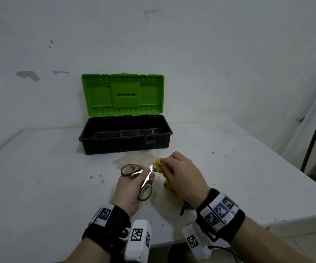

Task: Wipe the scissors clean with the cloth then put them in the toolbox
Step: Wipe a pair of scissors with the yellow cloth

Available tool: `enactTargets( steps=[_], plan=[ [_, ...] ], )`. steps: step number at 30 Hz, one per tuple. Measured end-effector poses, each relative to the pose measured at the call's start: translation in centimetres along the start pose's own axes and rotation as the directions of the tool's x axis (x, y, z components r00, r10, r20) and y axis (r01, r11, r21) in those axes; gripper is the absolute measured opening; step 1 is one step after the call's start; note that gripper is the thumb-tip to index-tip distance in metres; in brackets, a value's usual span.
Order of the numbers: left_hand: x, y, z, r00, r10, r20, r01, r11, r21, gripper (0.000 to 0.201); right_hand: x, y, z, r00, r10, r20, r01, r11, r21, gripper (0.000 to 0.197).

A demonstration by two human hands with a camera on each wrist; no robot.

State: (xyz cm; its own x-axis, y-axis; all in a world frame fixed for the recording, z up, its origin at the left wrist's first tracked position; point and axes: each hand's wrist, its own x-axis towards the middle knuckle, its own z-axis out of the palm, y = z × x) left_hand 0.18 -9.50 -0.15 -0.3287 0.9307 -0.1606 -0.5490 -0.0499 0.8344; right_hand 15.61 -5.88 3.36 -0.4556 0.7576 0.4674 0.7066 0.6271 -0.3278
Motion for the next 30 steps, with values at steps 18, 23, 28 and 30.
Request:
enactTargets(
  steps=[18, 23, 28, 30],
  plan=[
    [0.1, 0.0, -0.1, 0.991, 0.114, 0.067, -0.126, 0.968, 0.217, 0.011, 0.5, -1.0, -0.9, 0.998, -0.059, -0.014, 0.057, 0.993, -0.105, 0.024],
    [-0.3, -0.5, -0.1, 0.99, 0.113, 0.081, -0.13, 0.963, 0.238, 0.011, 0.7, -0.7, -0.1, 0.999, 0.028, -0.04, -0.033, 0.991, -0.129, 0.028],
    [-0.3, -0.3, -0.4, 0.99, 0.122, 0.067, -0.134, 0.965, 0.228, 0.011, 2.5, 1.8, -2.0, 0.963, 0.244, -0.117, -0.254, 0.965, -0.072, 0.027],
    [-0.1, -0.1, -0.4, 0.992, 0.122, 0.038, -0.127, 0.972, 0.199, 0.009, 1.8, 1.1, -2.1, 0.978, 0.167, -0.122, -0.175, 0.983, -0.061, 0.024]
  ],
)
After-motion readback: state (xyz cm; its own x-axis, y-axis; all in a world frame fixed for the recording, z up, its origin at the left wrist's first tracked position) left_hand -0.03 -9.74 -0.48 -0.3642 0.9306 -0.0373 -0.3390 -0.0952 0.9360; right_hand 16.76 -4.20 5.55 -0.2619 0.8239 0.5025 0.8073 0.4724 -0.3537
